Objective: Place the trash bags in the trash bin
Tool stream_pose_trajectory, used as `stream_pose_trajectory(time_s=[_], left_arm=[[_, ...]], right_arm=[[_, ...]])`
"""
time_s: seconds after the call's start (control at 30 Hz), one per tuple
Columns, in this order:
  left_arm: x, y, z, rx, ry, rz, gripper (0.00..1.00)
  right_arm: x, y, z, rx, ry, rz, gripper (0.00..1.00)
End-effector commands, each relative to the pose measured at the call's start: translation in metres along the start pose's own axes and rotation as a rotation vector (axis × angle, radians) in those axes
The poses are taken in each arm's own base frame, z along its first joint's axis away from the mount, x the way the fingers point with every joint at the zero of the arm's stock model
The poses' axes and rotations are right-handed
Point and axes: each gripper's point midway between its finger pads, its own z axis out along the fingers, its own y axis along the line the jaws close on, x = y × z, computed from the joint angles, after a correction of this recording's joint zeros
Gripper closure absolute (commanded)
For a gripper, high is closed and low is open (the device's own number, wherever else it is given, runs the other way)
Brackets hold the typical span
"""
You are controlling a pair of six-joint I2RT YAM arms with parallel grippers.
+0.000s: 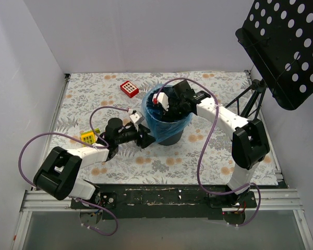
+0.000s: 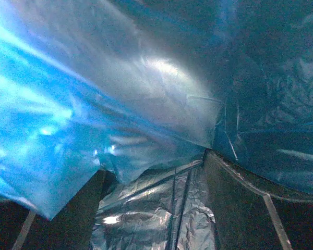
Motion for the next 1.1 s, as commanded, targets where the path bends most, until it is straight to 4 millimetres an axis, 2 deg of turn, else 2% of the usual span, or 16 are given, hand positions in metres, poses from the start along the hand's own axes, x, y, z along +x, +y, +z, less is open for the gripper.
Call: stream_pose_trajectory(time_s=[0.0,0.13,0.27,0.37,0.5,0.57,0.63,0.7,0.8,0.9,0.97,1.07], left_arm=[[-0.015,-0.006,-0.003,0.008,-0.04,0.039,0.39],[-0.025,-0.006,-0.005,-0.004,-0.035,0.057,0.39],[-0.035,-0.006,-0.009,-0.017,-0.012,0.069,0.39],[-0.043,-0.004,-0.015,-0.043,0.004,0.082,0.38],[-0.053,-0.003,-0.027,-0.081,0.023,0.119,0.27],[-0.062,-0.001,-0.034,-0.109,0.041,0.132,0.25],[-0.075,0.002,-0.045,-0.146,0.043,0.143,0.11],[-0.09,0.002,-0.058,-0.18,0.05,0.155,0.02],[-0.116,0.004,-0.079,-0.235,0.041,0.203,0.02],[-0.147,0.014,-0.098,-0.337,-0.004,0.244,0.02],[-0.17,0.025,-0.108,-0.428,-0.051,0.239,0.02],[-0.201,0.049,-0.123,-0.572,-0.121,0.212,0.02]], right_arm=[[-0.008,-0.004,-0.003,0.029,-0.001,0.014,0.17],[-0.038,-0.01,-0.029,0.059,-0.065,-0.002,0.18],[-0.066,0.004,-0.068,0.031,-0.132,-0.028,0.18],[-0.078,0.01,-0.092,0.05,-0.171,-0.037,0.17],[-0.089,0.006,-0.119,0.137,-0.21,-0.042,0.16],[-0.096,0.001,-0.13,0.179,-0.219,-0.034,0.16],[-0.11,-0.009,-0.149,0.245,-0.247,-0.022,0.16],[-0.121,-0.024,-0.167,0.343,-0.272,0.038,0.13],[-0.126,-0.062,-0.199,0.59,-0.288,0.196,0.11],[-0.116,-0.097,-0.225,0.823,-0.254,0.365,0.08],[-0.112,-0.11,-0.24,0.929,-0.233,0.433,0.06],[-0.112,-0.117,-0.247,0.979,-0.231,0.448,0.07]])
